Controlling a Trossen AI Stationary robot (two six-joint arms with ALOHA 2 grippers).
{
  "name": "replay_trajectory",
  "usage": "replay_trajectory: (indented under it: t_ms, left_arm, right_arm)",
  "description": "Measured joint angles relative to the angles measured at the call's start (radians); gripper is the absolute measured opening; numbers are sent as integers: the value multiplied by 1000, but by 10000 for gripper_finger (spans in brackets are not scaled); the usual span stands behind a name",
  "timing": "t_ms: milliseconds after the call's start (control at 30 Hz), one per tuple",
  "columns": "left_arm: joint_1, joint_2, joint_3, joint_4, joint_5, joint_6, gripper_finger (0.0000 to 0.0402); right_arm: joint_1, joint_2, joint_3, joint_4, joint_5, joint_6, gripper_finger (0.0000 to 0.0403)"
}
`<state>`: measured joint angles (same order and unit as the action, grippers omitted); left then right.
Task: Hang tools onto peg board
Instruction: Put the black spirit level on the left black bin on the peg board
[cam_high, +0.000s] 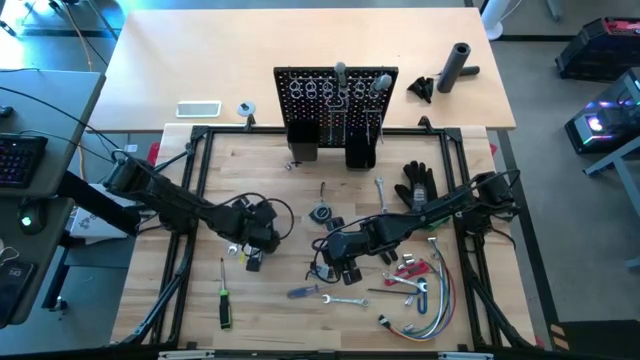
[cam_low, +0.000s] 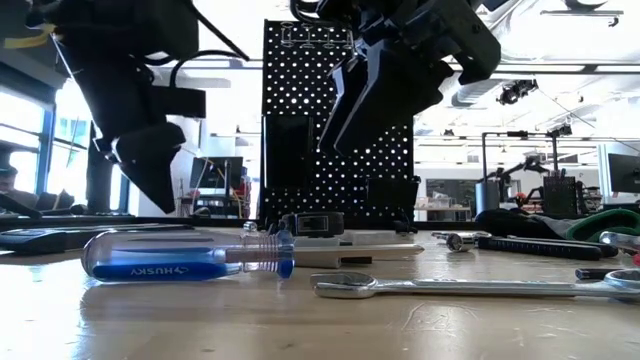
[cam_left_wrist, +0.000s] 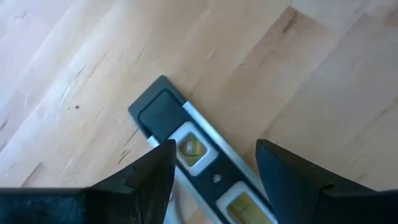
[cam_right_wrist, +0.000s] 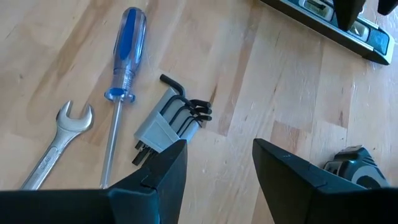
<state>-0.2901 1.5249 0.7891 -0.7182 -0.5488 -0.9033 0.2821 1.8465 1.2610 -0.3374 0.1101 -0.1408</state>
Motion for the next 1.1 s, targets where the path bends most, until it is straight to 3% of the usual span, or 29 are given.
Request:
replay_trajectory:
  t_ms: [133,267,567,867,1100]
  left_arm:
    - [5,0,0,14,-9,-5,223]
    - [34,-2,1,15,-21,-94,255]
    - [138,-3,1,4,92,-195,315]
    - [207,-1,-16,30,145,-168,320]
    - [249,-5,-131,222,237,-152,320]
  right_arm:
    - [0,0,0,4,-3,-10,181]
    - [0,0,0,6,-3,-10,181]
    - [0,0,0,6,-2,-8,181]
    - [0,0,0,12,-2,-13,181]
    - [0,0,0,11,-2,-14,181]
